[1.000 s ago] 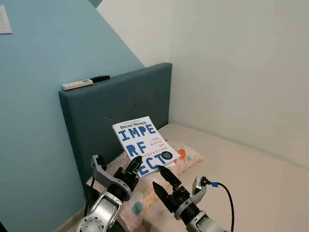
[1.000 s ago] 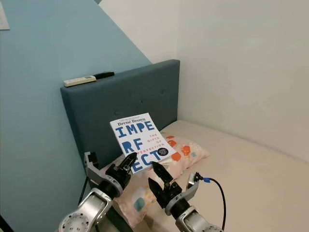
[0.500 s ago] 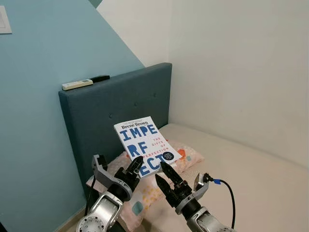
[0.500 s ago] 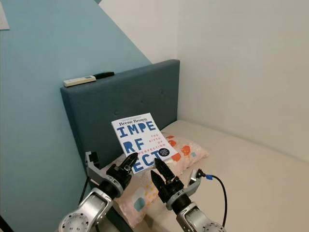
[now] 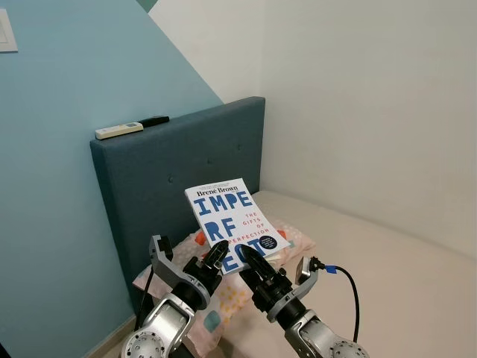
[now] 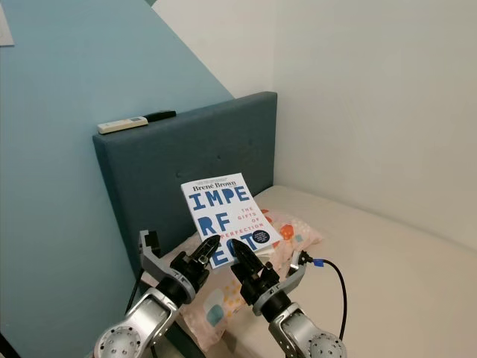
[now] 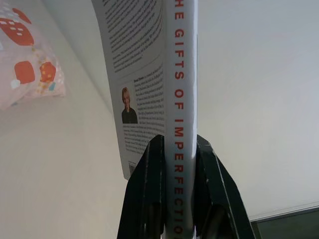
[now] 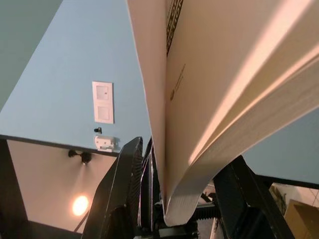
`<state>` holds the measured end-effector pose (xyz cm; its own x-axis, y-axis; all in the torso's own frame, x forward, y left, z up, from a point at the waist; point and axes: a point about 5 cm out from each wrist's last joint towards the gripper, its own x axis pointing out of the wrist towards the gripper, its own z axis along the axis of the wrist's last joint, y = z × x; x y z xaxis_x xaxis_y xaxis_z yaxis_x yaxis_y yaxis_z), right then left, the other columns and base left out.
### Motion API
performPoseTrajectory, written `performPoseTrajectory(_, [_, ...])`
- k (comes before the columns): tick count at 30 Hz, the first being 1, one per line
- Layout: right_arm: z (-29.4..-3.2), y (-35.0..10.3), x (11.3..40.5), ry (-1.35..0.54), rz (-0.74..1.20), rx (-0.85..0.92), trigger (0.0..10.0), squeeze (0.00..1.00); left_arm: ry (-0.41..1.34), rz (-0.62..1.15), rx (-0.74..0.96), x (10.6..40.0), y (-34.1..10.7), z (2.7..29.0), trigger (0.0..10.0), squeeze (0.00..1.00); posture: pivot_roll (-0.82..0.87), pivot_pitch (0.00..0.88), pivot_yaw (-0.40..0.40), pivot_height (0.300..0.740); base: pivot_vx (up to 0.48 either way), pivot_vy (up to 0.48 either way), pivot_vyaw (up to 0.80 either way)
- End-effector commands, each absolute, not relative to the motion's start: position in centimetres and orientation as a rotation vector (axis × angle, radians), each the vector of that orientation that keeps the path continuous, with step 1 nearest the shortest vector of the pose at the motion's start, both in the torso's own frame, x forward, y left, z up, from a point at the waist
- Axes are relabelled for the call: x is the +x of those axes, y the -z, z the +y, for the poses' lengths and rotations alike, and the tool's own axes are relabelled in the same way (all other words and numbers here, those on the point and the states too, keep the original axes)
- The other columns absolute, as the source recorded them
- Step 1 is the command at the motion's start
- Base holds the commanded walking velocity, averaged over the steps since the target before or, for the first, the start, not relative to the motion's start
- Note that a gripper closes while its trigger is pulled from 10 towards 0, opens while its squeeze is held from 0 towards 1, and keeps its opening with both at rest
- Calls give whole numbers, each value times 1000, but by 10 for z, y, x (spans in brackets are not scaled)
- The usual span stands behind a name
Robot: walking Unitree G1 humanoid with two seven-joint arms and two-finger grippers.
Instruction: Clean up the room
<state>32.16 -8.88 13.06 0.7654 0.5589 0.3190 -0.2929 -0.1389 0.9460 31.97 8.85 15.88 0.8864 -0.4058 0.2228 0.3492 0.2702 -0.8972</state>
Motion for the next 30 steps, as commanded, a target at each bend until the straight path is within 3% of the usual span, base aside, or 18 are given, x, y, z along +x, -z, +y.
performPoseTrajectory(1, [-68,-145,327,-803,208,1567,10000,0,511,105,-1295,301,-140,67,10000,0,37,74,-2,740,0,0,0])
performPoseTrajectory(6, [-70,-145,329,-790,192,1568,10000,0,507,103,-1297,301,-140,68,10000,0,36,76,-2,740,0,0,0])
performPoseTrajectory(7, [-71,-145,330,-778,186,1570,9412,0,505,103,-1298,302,-140,68,10000,0,36,76,-2,740,0,0,0])
performPoseTrajectory(8, [-72,-144,331,-762,182,1575,5922,0,504,102,-1298,302,-140,69,10000,0,36,76,-3,740,0,0,0])
performPoseTrajectory(9, [-72,-144,331,-762,182,1575,5922,0,504,102,-1298,302,-140,69,10000,0,36,76,-3,740,0,0,0])
performPoseTrajectory(10, [-73,-143,332,-750,180,1579,4706,0,503,102,-1299,302,-140,69,10000,0,36,76,-3,740,0,0,0])
performPoseTrajectory(11, [-73,-142,333,-742,182,1582,1765,0,503,102,-1299,302,-141,69,10000,0,36,76,-3,740,0,0,0])
performPoseTrajectory(12, [-73,-142,333,-738,182,1586,0,0,503,101,-1299,302,-141,69,10000,0,37,78,-1,740,0,0,0])
performPoseTrajectory(14, [-74,-142,333,-735,178,1591,0,0,503,102,-1299,302,-141,69,10000,0,37,77,-1,740,0,0,0])
performPoseTrajectory(15, [-74,-142,333,-734,176,1593,745,0,502,101,-1300,302,-141,69,10000,0,37,77,-1,740,0,0,0])
performPoseTrajectory(16, [-74,-142,334,-733,172,1594,3961,0,499,100,-1303,302,-141,69,10000,0,37,77,-1,740,0,0,0])
performPoseTrajectory(17, [-74,-142,334,-731,170,1591,10000,0,496,100,-1305,302,-141,69,10000,0,37,77,-1,740,0,0,0])
performPoseTrajectory(27, [-74,-146,336,-730,141,1612,10000,0,493,98,-1306,303,-142,69,10000,0,37,80,2,740,0,0,0])
performPoseTrajectory(28, [-77,-145,339,-705,124,1640,0,0,488,99,-1306,303,-142,69,10000,0,37,80,2,740,0,0,0])
performPoseTrajectory(30, [-79,-145,340,-694,112,1661,0,0,486,99,-1306,303,-142,69,10000,0,37,80,2,740,0,0,0])
